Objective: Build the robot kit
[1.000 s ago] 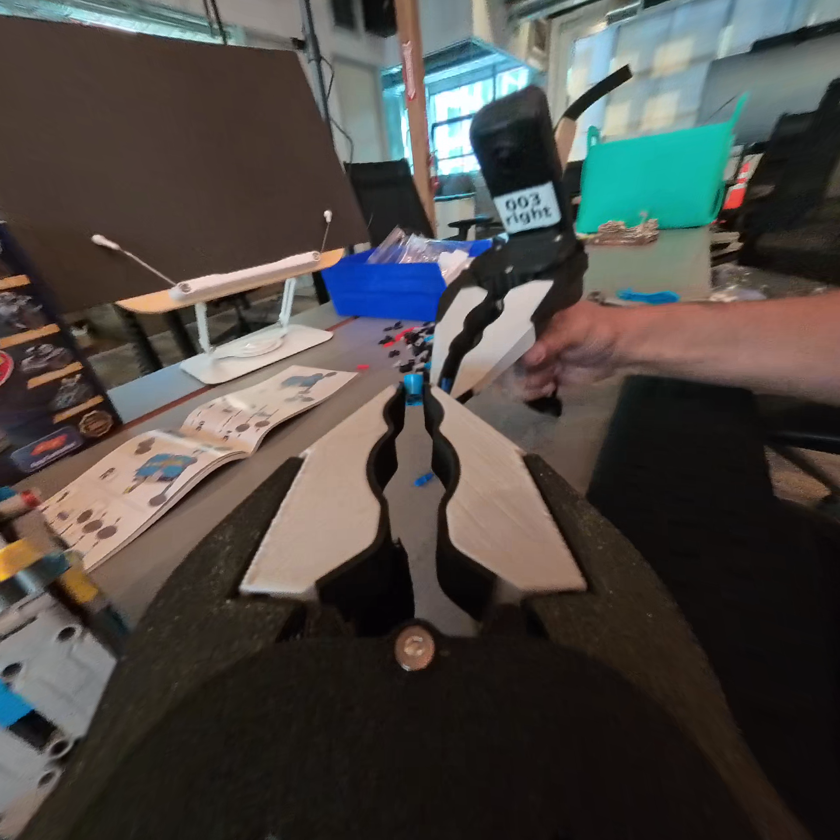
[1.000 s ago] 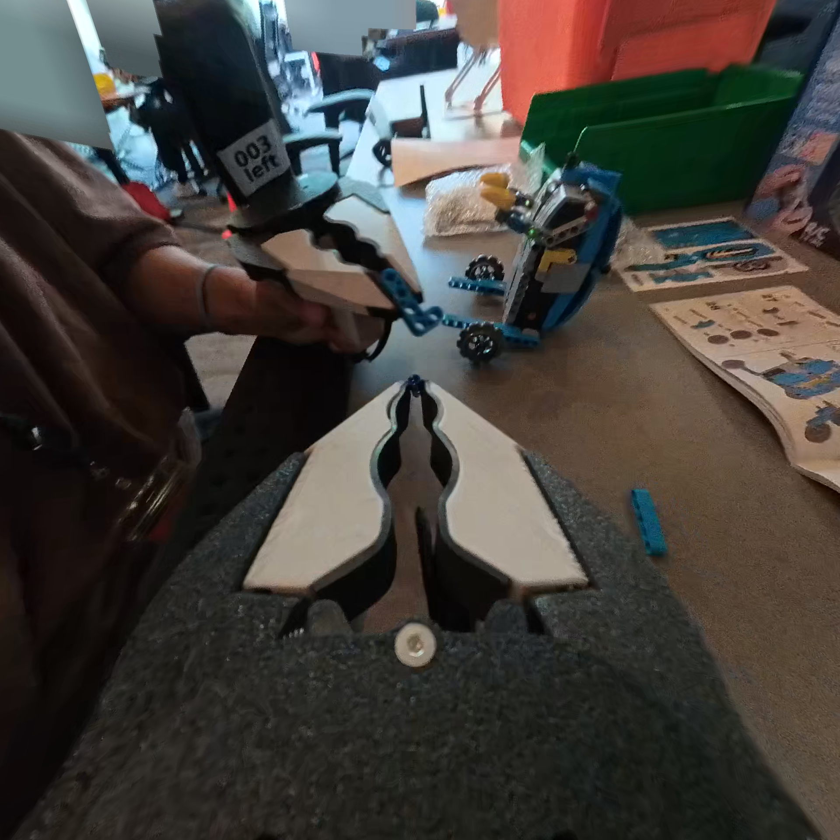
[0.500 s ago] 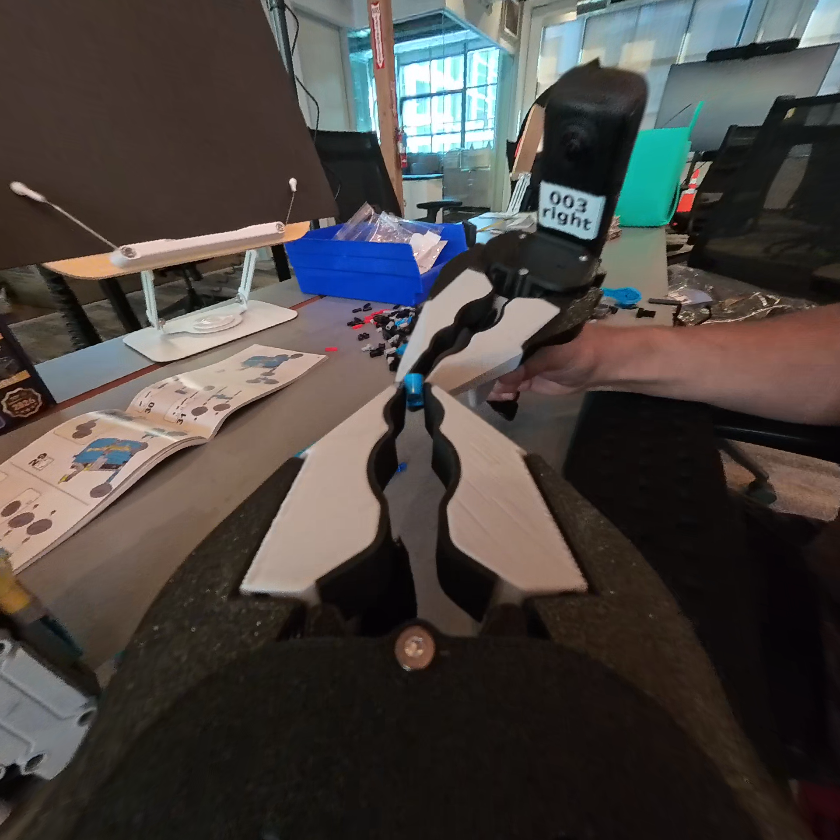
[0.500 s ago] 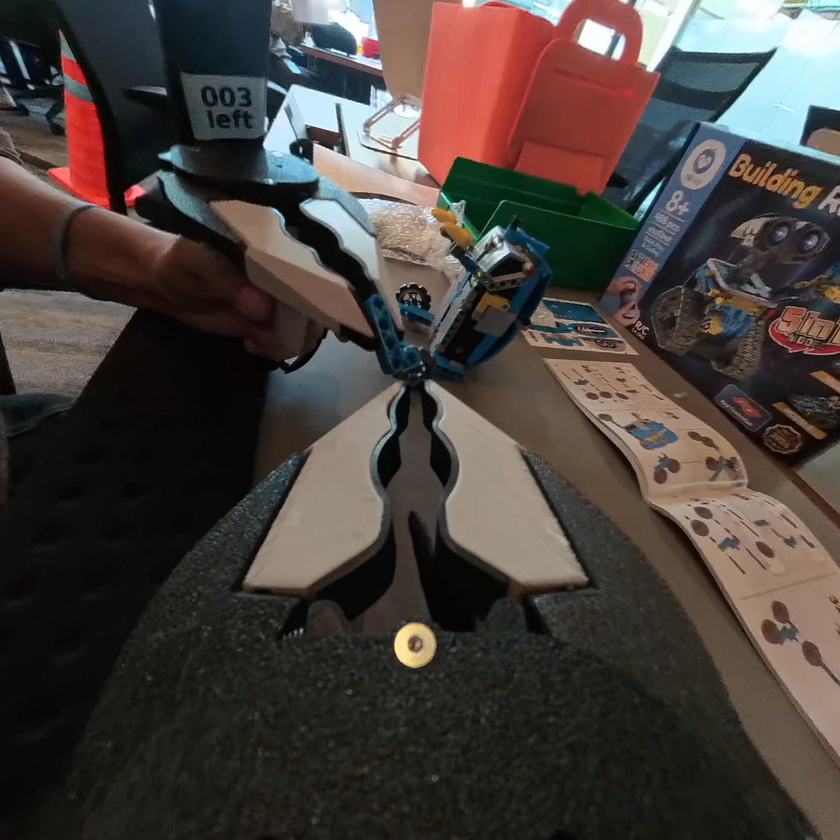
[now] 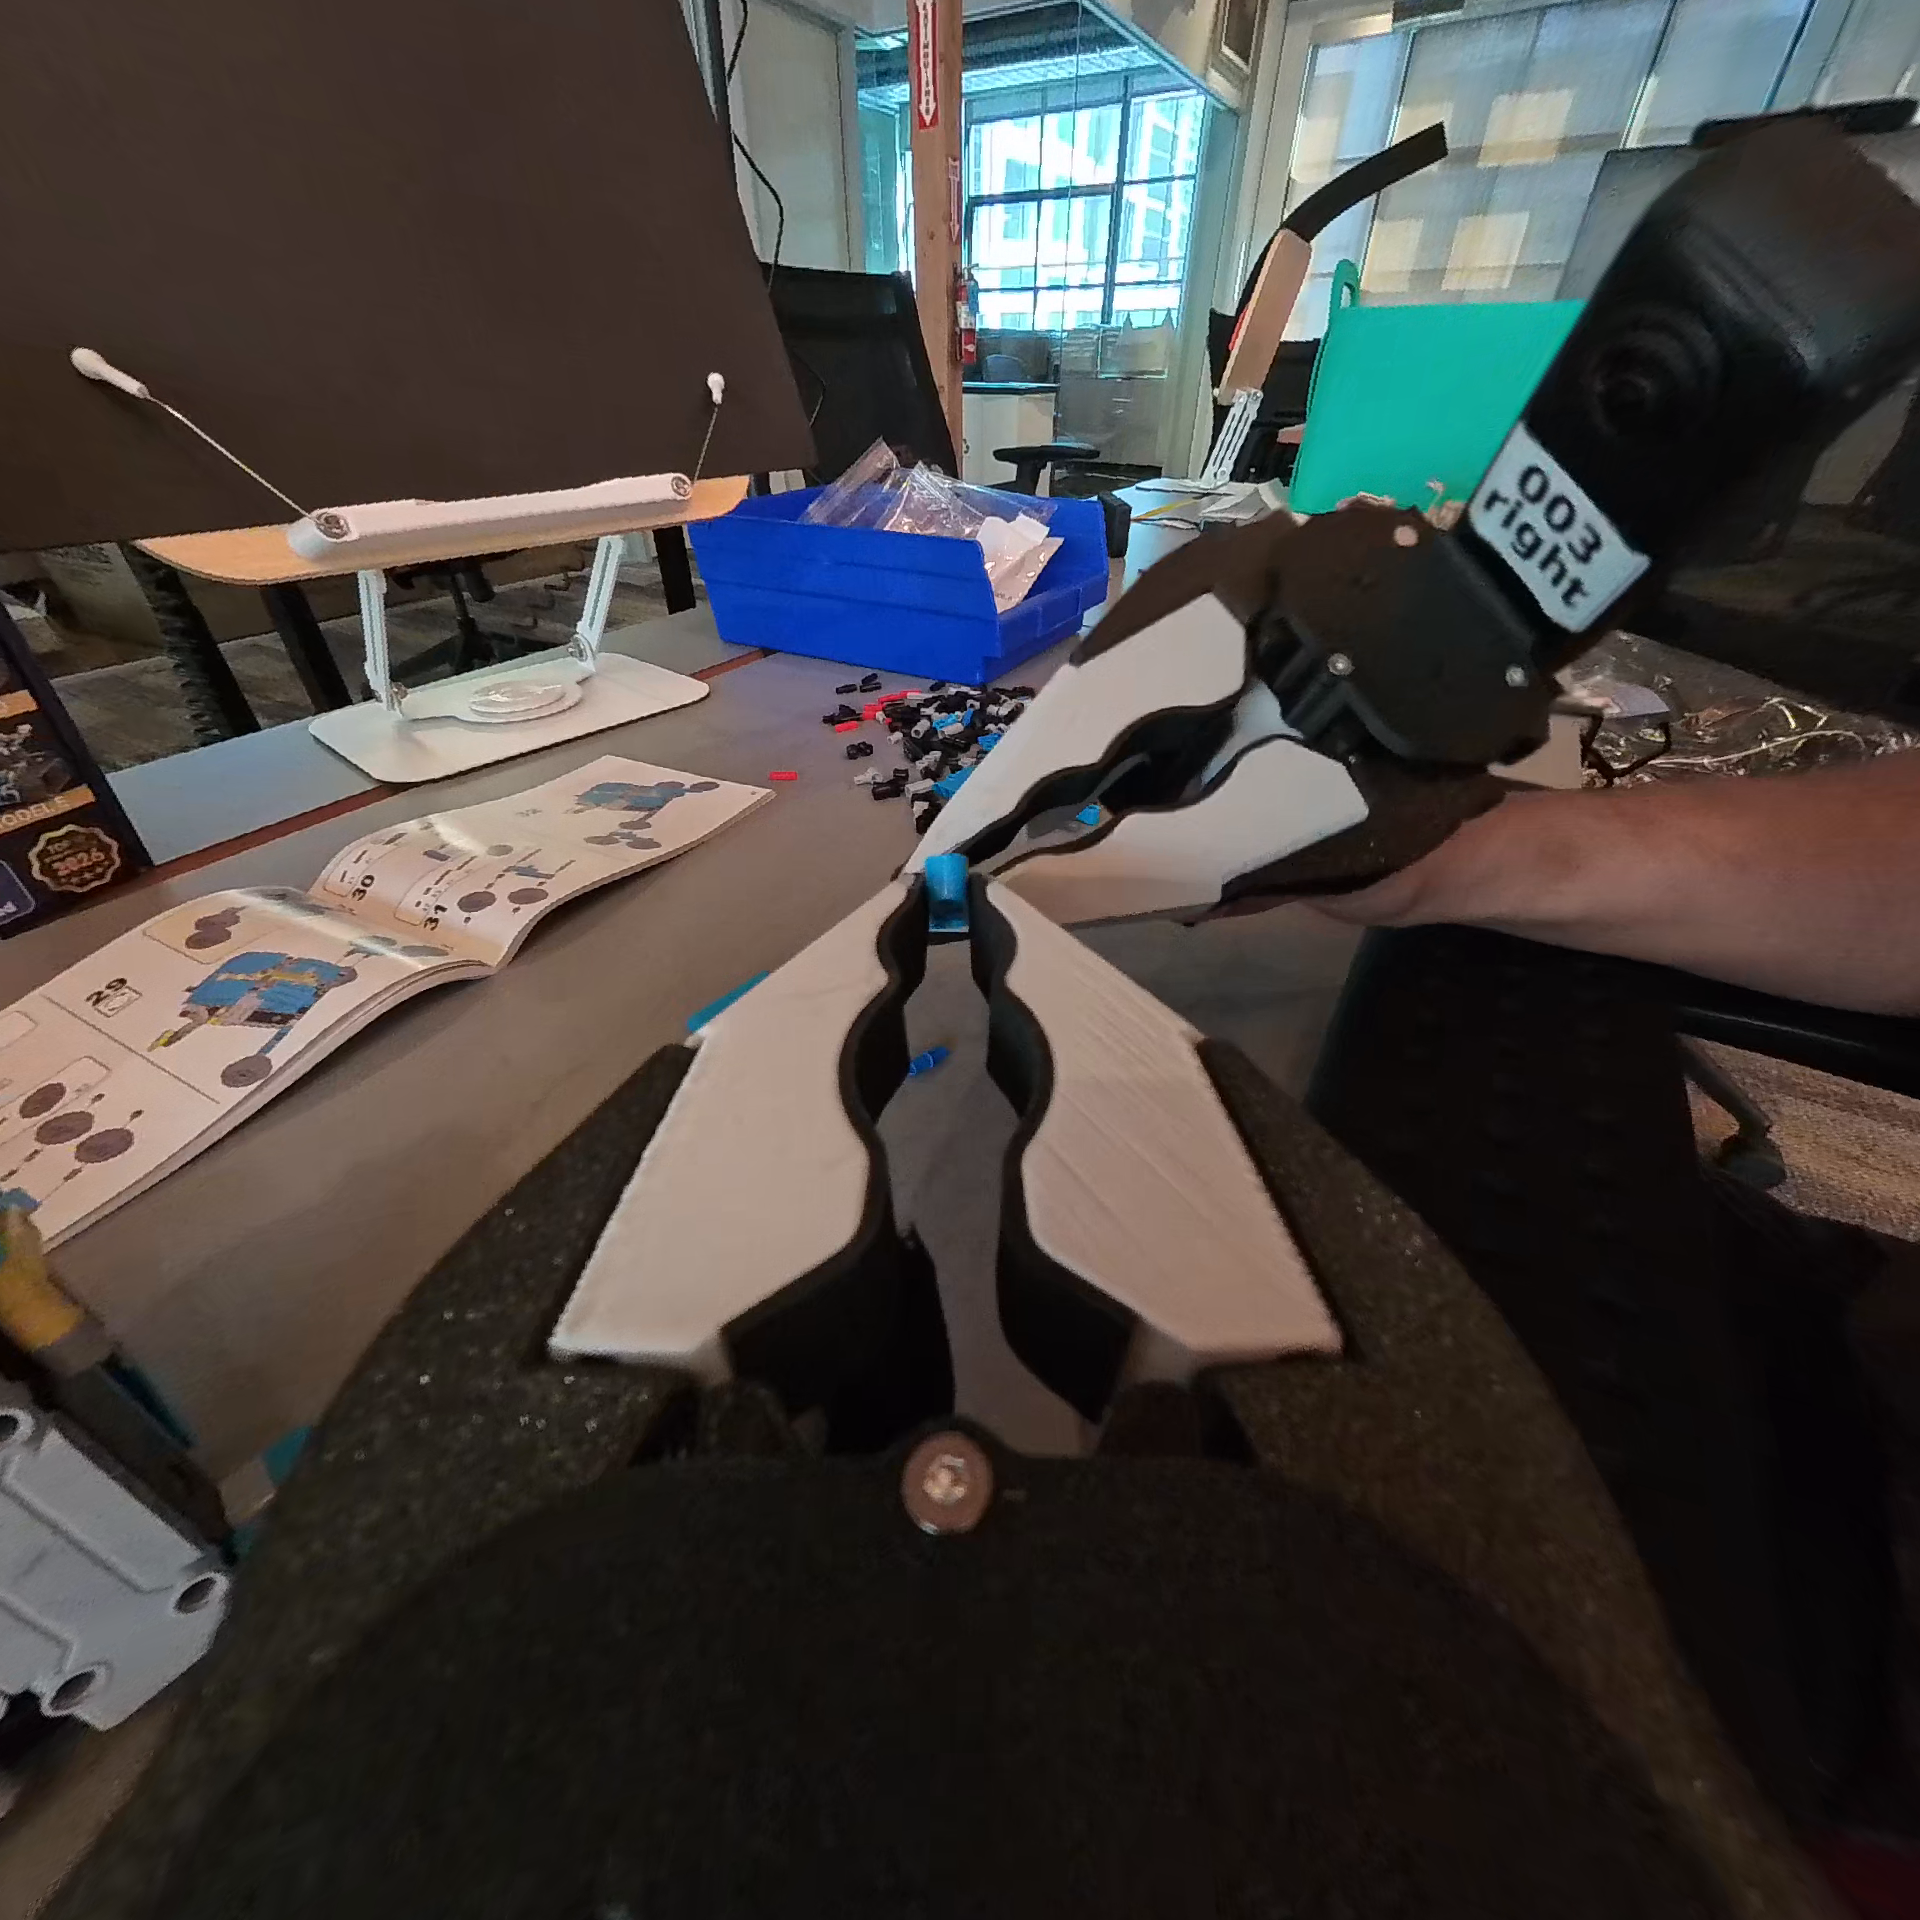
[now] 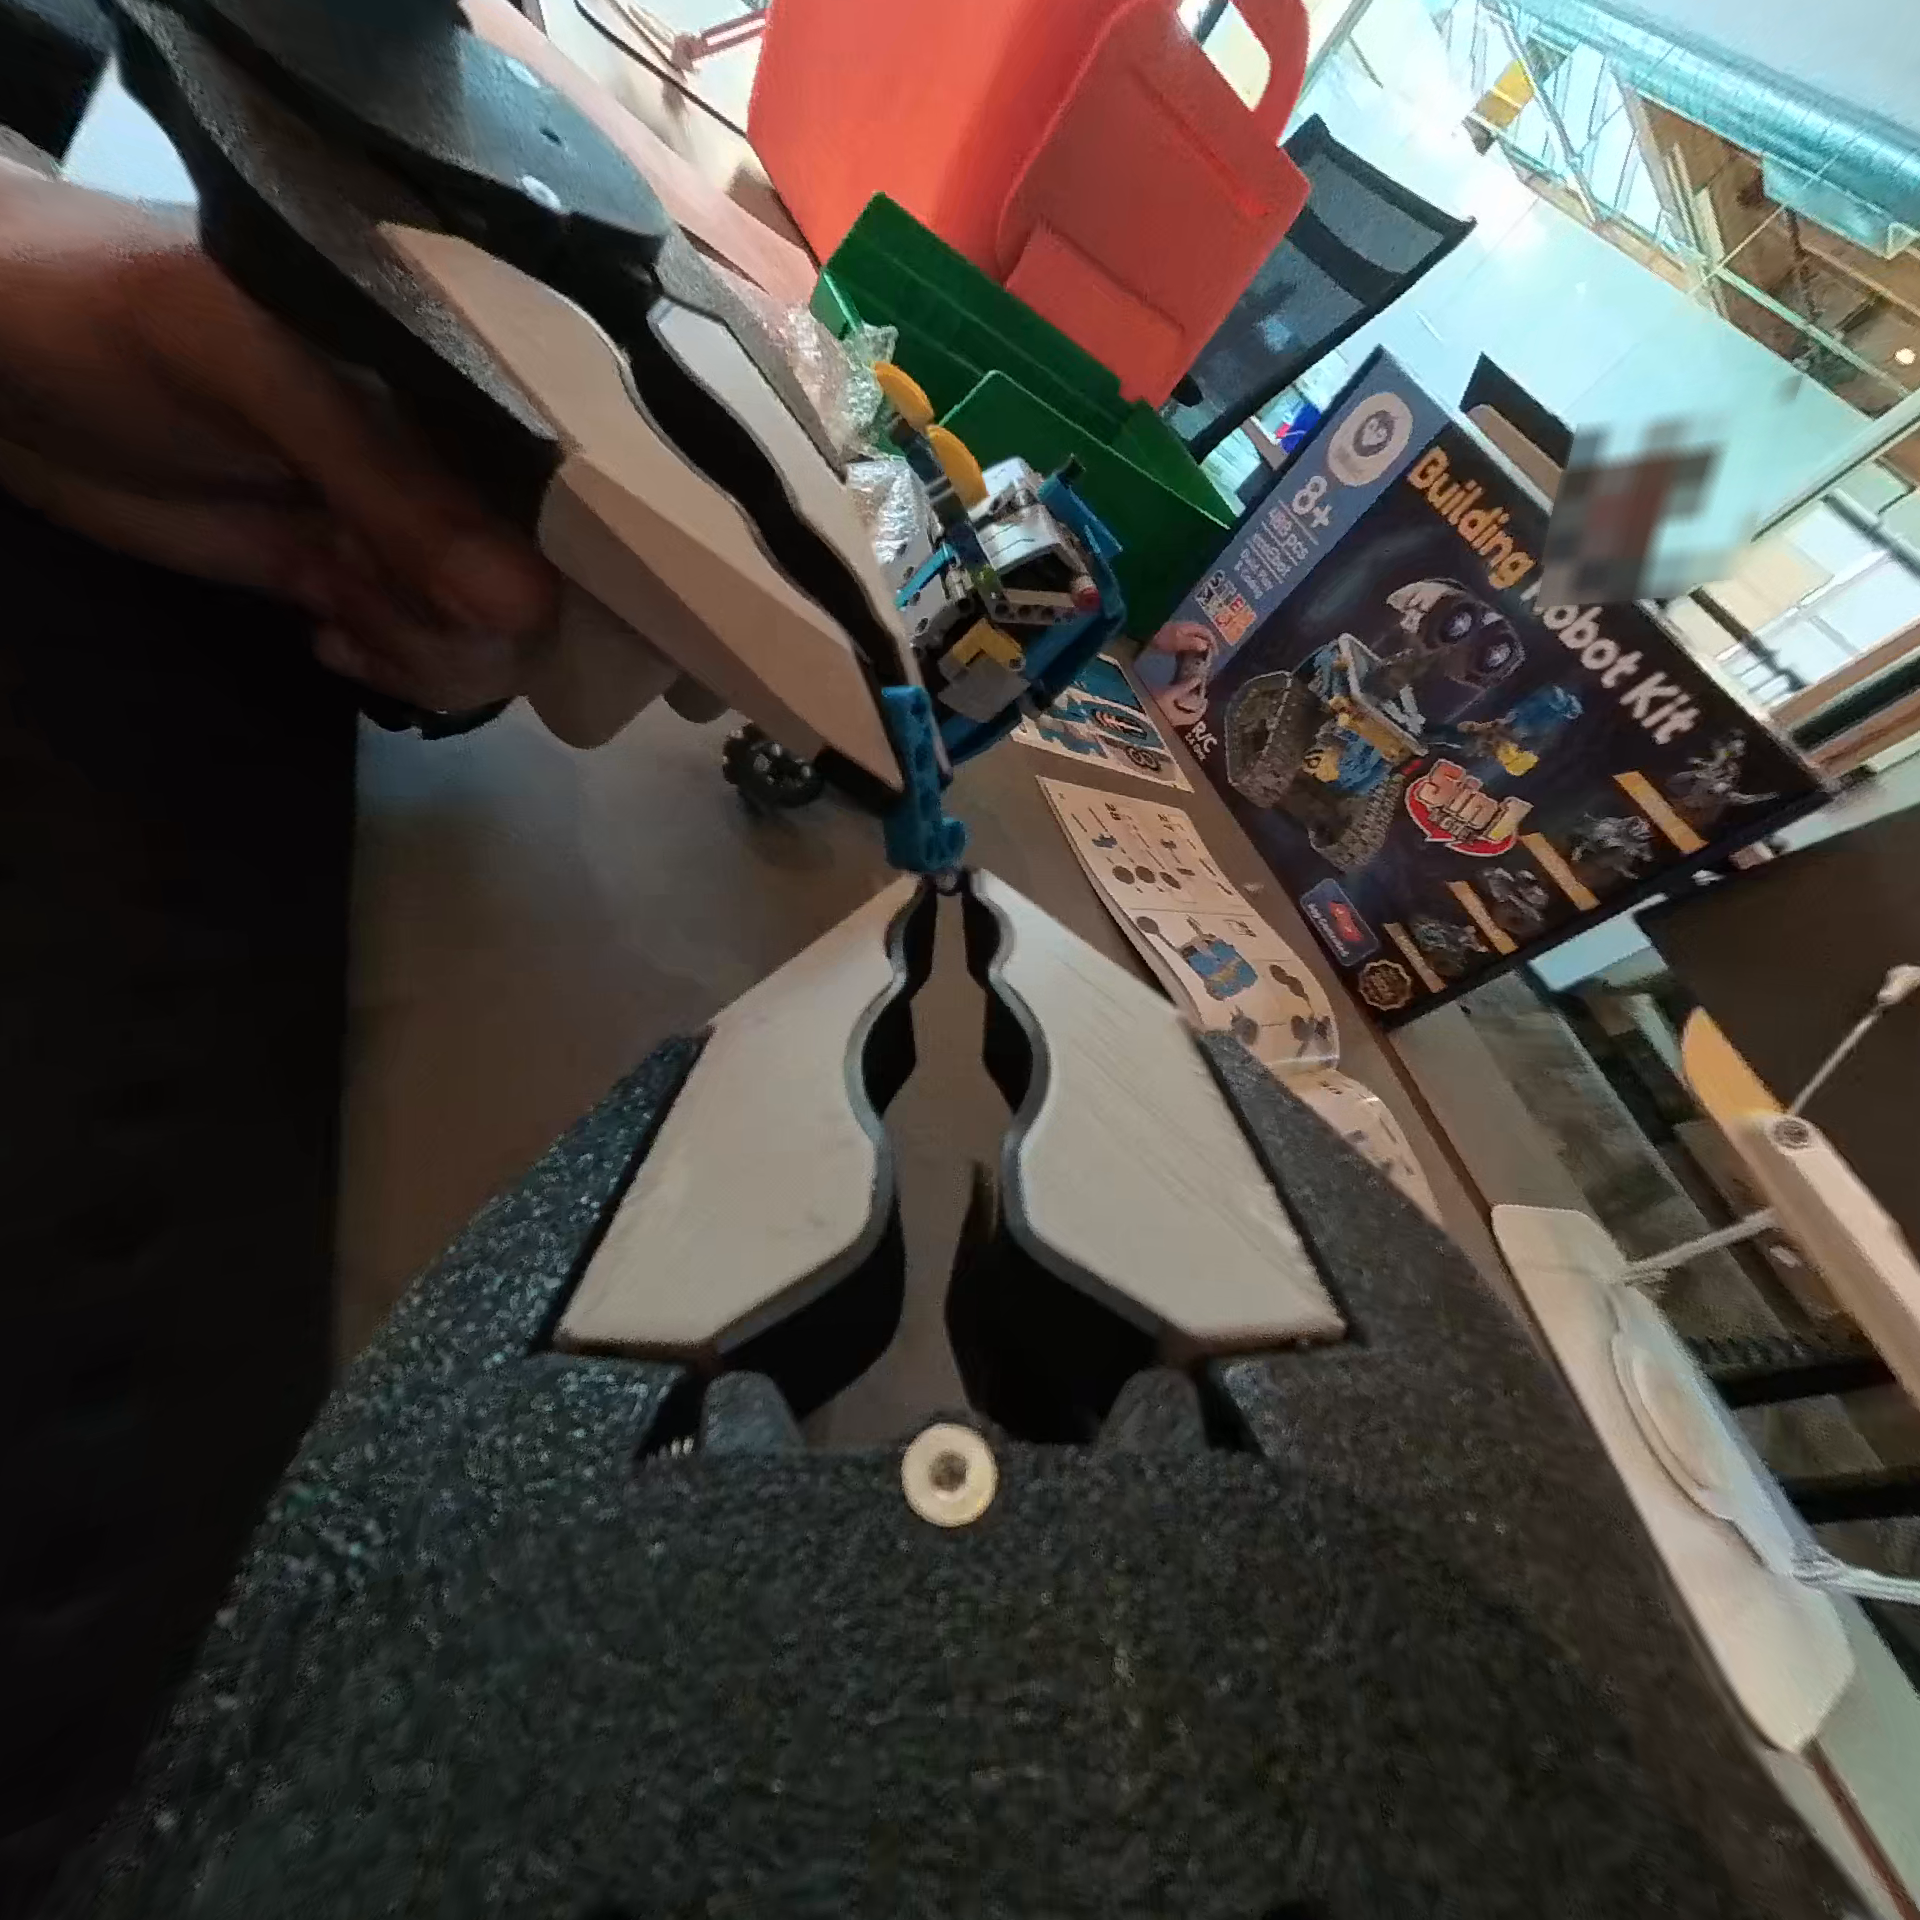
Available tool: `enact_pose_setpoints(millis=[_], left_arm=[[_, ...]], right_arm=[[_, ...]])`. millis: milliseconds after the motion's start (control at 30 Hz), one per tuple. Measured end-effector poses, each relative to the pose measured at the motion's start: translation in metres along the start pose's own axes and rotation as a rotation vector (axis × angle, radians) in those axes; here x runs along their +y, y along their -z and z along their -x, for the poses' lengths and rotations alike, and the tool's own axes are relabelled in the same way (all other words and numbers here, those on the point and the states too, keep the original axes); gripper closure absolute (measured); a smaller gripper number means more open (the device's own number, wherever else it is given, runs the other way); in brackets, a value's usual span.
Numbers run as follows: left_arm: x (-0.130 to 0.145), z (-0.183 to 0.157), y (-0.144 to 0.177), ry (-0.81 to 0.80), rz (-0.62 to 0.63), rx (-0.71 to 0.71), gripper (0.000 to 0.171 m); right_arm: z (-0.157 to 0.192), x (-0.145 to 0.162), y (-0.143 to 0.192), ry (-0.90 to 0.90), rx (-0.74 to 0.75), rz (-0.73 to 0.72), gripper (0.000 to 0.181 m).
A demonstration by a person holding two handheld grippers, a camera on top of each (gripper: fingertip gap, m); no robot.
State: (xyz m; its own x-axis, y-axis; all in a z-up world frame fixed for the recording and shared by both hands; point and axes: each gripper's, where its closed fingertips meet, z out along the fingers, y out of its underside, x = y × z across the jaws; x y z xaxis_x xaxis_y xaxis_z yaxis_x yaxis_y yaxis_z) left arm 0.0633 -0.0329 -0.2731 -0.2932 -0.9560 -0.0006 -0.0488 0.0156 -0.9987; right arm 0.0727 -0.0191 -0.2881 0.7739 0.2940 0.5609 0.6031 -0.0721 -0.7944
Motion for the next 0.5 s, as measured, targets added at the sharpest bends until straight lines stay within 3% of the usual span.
enact_pose_setpoints(millis=[167, 300, 500], left_arm=[[-0.001, 0.0, 0.0, 0.026, -0.012, 0.009, 0.165], [-0.005, -0.002, 0.001, 0.052, -0.035, 0.038, 0.165], [-0.018, 0.0, 0.012, 0.075, -0.118, 0.051, 0.165]], right_arm=[[0.002, 0.0, -0.001, 0.116, 0.037, 0.025, 0.176], [0.002, -0.003, 0.0, 0.089, 0.016, 0.005, 0.176], [-0.01, -0.017, 0.019, -0.303, -0.148, -0.163, 0.177]])
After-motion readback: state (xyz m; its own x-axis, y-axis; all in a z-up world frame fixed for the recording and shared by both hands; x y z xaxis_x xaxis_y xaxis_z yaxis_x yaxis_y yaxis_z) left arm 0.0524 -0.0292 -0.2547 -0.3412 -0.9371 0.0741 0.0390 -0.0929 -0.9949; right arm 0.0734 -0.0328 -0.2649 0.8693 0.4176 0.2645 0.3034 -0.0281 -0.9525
